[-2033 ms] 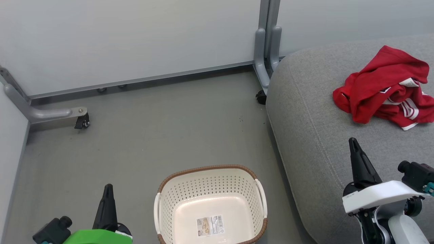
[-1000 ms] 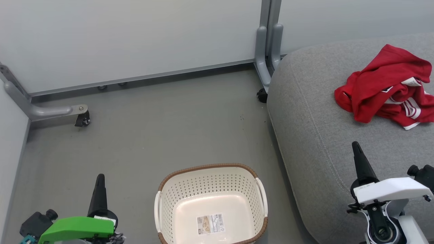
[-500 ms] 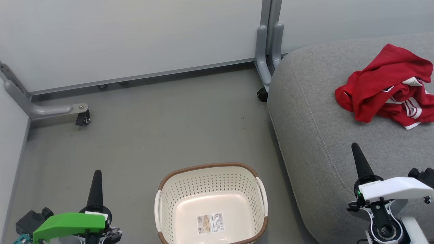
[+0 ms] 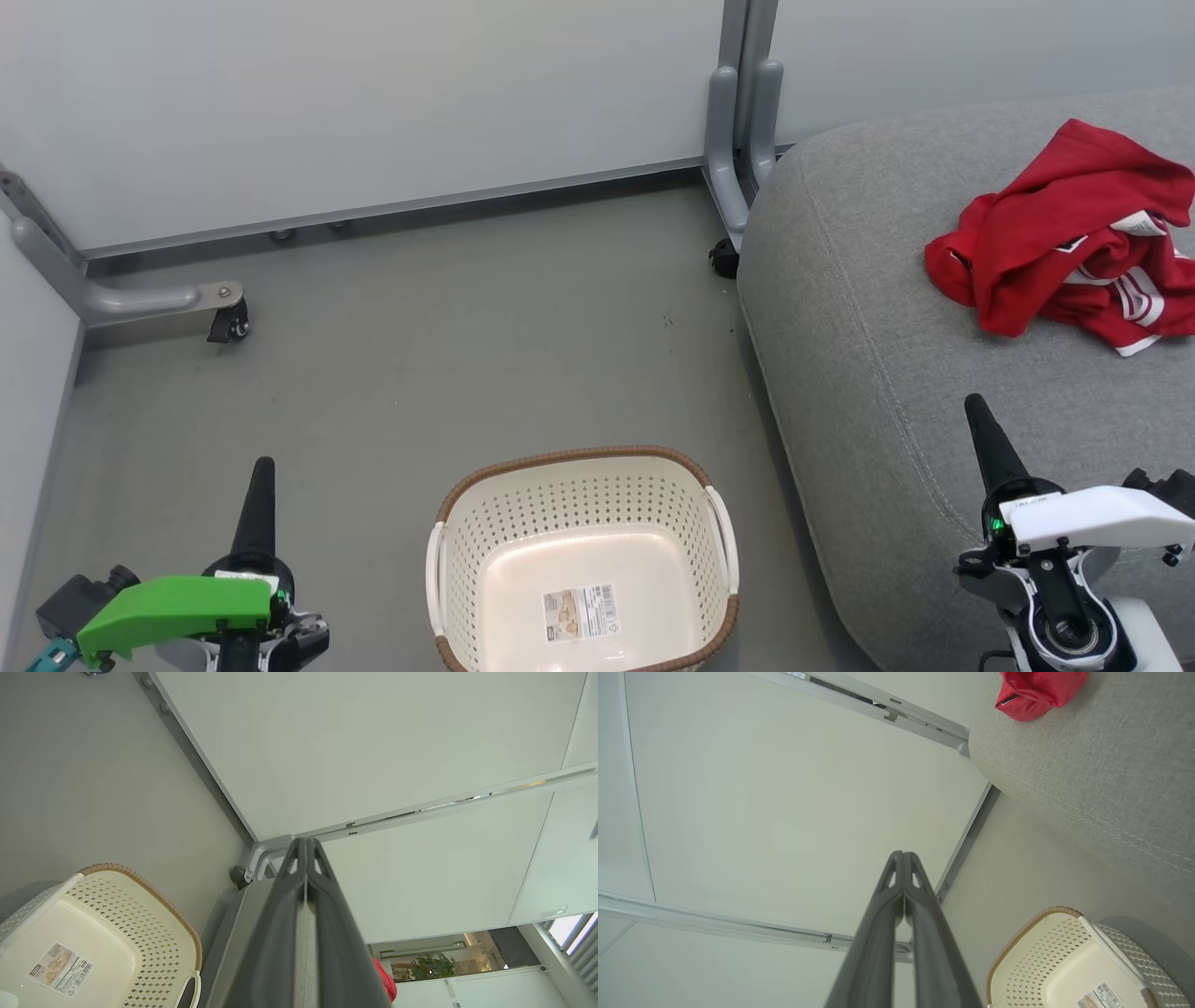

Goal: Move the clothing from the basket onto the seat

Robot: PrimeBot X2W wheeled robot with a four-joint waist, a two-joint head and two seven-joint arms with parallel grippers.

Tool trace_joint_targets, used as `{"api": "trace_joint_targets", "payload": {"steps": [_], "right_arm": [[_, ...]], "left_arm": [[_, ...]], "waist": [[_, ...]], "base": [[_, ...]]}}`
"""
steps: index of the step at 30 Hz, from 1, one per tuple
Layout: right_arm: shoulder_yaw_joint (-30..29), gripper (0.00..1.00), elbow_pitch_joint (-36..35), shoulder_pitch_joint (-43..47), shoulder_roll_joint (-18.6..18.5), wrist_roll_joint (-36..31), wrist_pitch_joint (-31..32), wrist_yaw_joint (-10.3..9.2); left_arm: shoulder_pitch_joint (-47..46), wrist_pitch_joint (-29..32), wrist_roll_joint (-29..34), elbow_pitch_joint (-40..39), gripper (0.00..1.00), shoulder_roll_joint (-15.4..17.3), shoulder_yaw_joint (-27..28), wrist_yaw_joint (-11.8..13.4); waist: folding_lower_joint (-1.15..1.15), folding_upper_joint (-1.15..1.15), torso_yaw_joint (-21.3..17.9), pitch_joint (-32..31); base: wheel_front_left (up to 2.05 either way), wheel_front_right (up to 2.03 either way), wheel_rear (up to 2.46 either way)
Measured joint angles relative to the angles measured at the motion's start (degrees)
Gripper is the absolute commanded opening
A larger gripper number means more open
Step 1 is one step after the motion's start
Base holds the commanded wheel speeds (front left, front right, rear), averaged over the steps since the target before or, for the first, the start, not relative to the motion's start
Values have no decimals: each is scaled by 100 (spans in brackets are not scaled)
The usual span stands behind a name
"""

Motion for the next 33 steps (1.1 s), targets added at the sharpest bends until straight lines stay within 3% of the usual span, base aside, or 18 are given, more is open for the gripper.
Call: {"api": "trace_joint_targets", "payload": {"steps": [33], "right_arm": [[-232, 0, 147, -59, 143, 1383, 407, 0]], "left_arm": [[-196, 416, -1131, 29, 0, -1, 216, -1]], "waist": [[0, 0, 25, 49]], "base": [[0, 0, 0]]}}
